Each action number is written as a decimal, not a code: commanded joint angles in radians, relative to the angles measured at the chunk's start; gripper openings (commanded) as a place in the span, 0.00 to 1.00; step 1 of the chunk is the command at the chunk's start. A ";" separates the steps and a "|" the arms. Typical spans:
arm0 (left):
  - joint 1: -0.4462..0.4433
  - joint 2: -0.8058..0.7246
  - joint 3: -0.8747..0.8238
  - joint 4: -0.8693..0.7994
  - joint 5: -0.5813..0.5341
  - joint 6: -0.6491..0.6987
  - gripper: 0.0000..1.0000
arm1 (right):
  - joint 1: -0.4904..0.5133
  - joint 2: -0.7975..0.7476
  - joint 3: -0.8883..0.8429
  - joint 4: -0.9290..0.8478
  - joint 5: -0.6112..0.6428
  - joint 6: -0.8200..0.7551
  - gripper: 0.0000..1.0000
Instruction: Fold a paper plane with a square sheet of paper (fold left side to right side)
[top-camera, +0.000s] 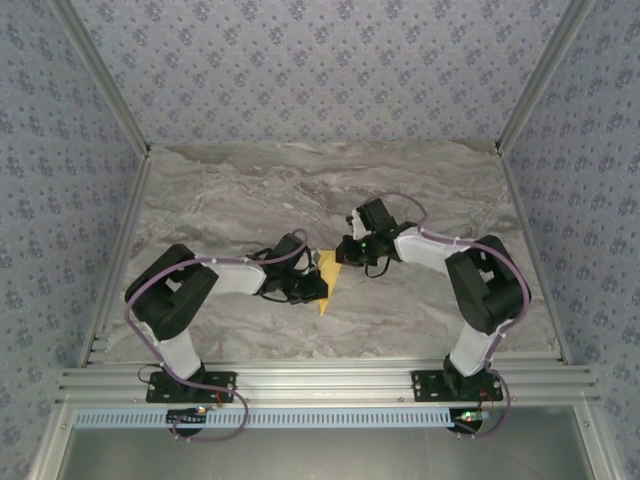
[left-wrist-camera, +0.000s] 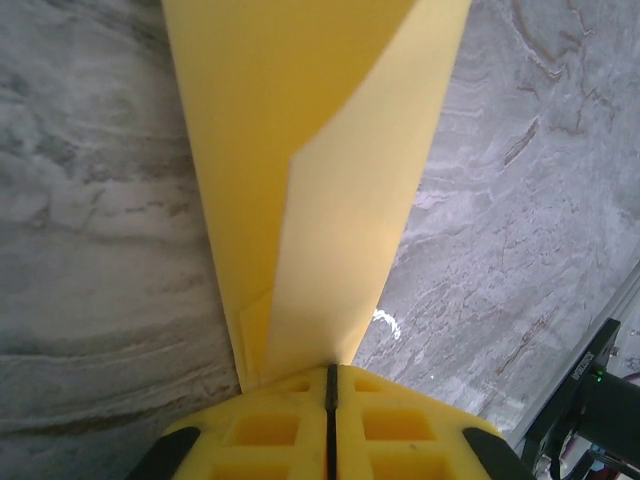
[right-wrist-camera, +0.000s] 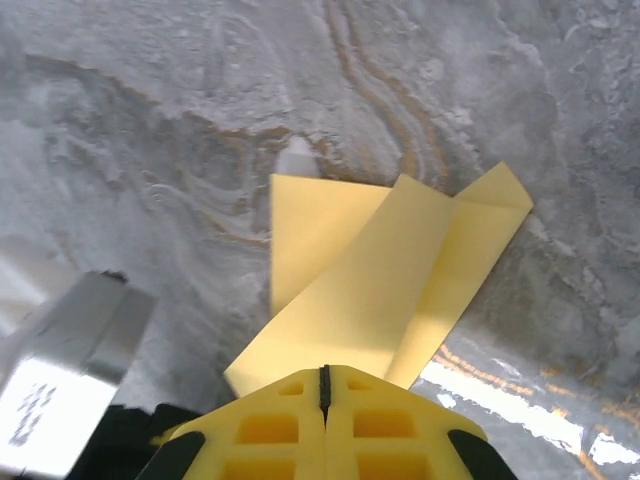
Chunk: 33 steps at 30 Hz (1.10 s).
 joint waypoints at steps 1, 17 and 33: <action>-0.014 0.031 -0.025 -0.083 -0.050 0.004 0.06 | 0.016 -0.035 -0.049 0.035 -0.050 0.002 0.02; -0.015 0.020 -0.027 -0.112 -0.078 -0.001 0.05 | 0.082 0.066 -0.050 0.057 -0.020 0.004 0.02; -0.014 0.018 -0.048 -0.123 -0.083 -0.007 0.05 | 0.022 0.132 0.008 -0.005 0.042 -0.081 0.03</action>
